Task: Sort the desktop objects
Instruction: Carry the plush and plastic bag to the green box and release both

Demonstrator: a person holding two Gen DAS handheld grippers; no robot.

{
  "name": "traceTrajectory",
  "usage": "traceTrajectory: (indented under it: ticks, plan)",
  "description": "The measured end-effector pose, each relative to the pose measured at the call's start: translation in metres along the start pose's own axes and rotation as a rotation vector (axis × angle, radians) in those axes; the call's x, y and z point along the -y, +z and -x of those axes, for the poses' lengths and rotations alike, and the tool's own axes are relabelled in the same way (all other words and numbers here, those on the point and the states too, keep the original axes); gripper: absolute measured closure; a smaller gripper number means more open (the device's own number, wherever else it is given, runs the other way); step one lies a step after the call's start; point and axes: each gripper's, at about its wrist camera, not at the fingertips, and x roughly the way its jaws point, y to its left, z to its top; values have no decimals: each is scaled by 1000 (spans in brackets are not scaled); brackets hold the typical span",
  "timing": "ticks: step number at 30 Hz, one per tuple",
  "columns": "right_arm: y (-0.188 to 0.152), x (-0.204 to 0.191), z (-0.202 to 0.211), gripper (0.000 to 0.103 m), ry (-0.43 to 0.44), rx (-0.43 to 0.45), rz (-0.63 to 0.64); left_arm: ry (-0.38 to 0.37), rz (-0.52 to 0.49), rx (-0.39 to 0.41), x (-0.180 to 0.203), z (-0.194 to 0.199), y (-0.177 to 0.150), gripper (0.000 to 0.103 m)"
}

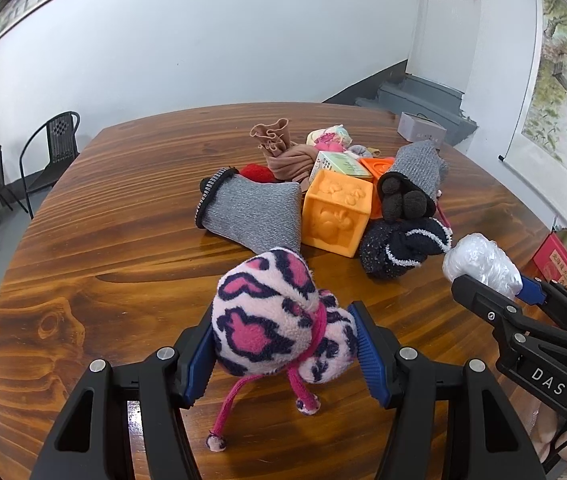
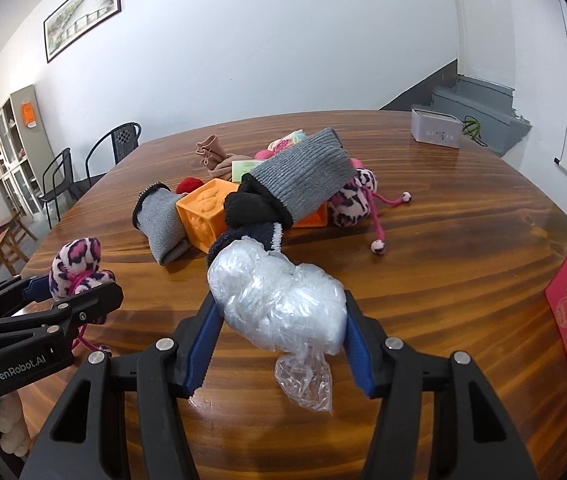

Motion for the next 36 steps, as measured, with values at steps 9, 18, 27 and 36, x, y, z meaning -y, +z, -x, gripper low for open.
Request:
traceTrajectory:
  ticks: [9,18,27,36]
  plan:
    - [-11,32,32,42,-36,62,-95,-20,-18,-3,20,1,-4,40]
    - [-30,79,69,42,-76,89,-195,-65,-47,-9,60,4,-9,40]
    - [-38,127,139,42,-230,233,-227,-180,-146,-3,133,12,3,40]
    - [-60,225,195,41,-441,268,-372,-375,-287,-1,243,17,24,40]
